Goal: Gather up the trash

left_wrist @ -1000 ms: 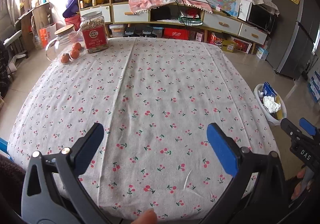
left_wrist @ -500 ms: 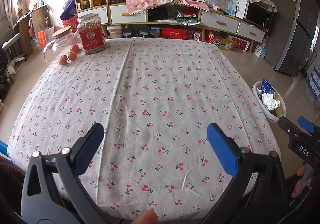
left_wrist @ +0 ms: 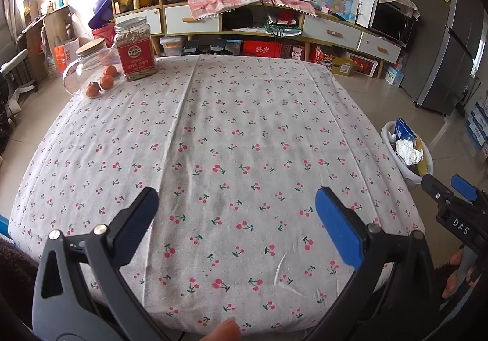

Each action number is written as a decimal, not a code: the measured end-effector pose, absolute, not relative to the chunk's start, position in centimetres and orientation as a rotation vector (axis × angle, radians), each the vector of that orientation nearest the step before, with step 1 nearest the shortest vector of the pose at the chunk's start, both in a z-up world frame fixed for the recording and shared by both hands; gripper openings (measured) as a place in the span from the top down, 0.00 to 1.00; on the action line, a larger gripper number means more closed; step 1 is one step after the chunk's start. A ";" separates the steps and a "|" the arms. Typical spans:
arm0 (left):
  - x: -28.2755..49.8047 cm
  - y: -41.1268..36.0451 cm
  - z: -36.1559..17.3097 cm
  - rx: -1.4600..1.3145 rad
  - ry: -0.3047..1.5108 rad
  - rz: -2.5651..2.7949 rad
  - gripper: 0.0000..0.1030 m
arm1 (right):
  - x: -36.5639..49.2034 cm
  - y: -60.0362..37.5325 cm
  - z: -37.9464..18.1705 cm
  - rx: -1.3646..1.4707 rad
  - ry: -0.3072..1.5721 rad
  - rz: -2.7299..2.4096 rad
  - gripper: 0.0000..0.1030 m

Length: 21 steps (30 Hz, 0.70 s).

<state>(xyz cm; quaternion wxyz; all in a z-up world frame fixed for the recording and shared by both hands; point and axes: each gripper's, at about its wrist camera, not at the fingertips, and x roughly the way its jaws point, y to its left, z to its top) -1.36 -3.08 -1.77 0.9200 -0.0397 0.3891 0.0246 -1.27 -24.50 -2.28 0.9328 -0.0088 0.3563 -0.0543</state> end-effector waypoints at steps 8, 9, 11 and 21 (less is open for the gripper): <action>-1.4 -3.2 -1.8 -0.084 0.806 0.041 0.01 | -1.3 -24.6 -2.3 -0.018 0.730 -0.112 0.10; -1.4 -3.2 -1.8 -0.085 0.807 0.039 0.01 | -1.3 -24.6 -2.3 -0.019 0.731 -0.112 0.10; -1.4 -3.3 -1.8 -0.087 0.807 0.034 0.01 | -1.3 -24.6 -2.4 -0.019 0.732 -0.112 0.10; -1.4 -3.4 -1.7 -0.086 0.806 0.032 0.01 | -1.2 -24.5 -2.7 -0.023 0.739 -0.113 0.10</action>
